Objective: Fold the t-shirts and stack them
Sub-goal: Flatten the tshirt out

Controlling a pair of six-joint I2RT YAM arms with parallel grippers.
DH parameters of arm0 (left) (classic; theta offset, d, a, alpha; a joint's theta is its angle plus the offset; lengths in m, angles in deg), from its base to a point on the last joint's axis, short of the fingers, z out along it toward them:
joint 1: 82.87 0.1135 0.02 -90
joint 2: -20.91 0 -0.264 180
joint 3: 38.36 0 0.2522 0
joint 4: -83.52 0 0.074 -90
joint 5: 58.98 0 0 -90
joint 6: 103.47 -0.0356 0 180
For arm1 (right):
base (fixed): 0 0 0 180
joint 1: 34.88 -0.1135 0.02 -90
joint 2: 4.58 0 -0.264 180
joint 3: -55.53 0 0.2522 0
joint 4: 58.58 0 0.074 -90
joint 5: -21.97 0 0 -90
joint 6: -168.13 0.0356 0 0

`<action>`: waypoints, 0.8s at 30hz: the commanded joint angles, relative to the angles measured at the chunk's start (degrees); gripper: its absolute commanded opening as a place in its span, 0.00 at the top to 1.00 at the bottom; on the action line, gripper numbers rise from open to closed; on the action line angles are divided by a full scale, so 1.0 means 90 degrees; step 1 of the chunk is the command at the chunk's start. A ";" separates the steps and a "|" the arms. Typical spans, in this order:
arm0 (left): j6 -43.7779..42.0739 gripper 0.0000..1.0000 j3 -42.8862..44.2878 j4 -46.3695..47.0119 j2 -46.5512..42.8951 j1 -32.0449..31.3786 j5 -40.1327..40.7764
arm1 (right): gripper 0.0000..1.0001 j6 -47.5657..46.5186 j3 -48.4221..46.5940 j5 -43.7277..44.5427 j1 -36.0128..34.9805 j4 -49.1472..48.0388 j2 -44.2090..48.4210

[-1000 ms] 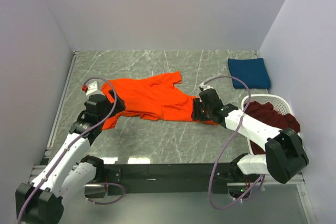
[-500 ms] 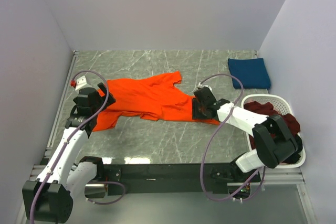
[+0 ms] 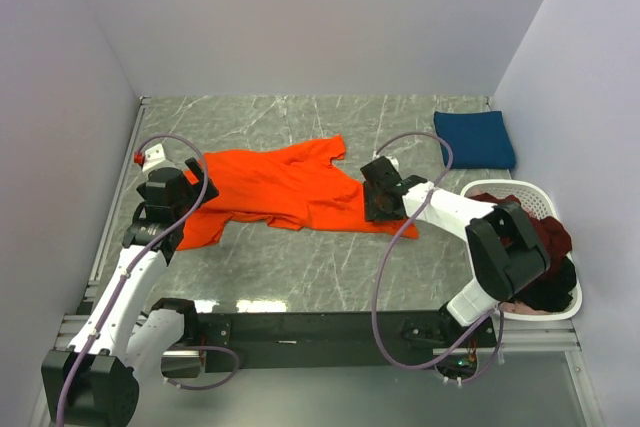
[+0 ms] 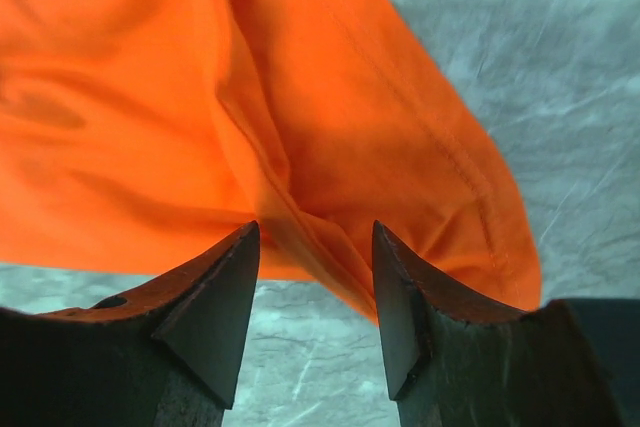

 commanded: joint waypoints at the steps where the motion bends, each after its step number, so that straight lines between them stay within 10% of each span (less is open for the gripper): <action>1: -0.0142 0.01 0.0103 0.0231 -0.0094 -0.0012 -0.0102 | 0.45 0.0071 -0.0176 0.0049 0.0020 0.0284 -0.0212; 4: -0.0152 0.01 0.0122 0.0212 -0.0123 -0.0041 -0.0093 | 0.56 0.0062 -0.0244 0.0019 0.0010 0.0391 -0.0271; 8: -0.0161 0.00 0.0122 0.0222 -0.0143 -0.0070 -0.0181 | 1.00 0.0003 -0.0468 0.0203 0.0020 0.0615 -0.0242; 20: -0.0181 0.01 0.0132 0.0192 -0.0133 -0.0100 -0.0210 | 0.99 -0.1061 -0.4850 0.2128 0.0527 0.1407 -0.0924; 24: -0.0171 0.01 0.0142 0.0163 -0.0104 -0.0100 -0.0259 | 0.82 -0.1257 -0.6411 0.1924 0.0752 0.0734 -0.1832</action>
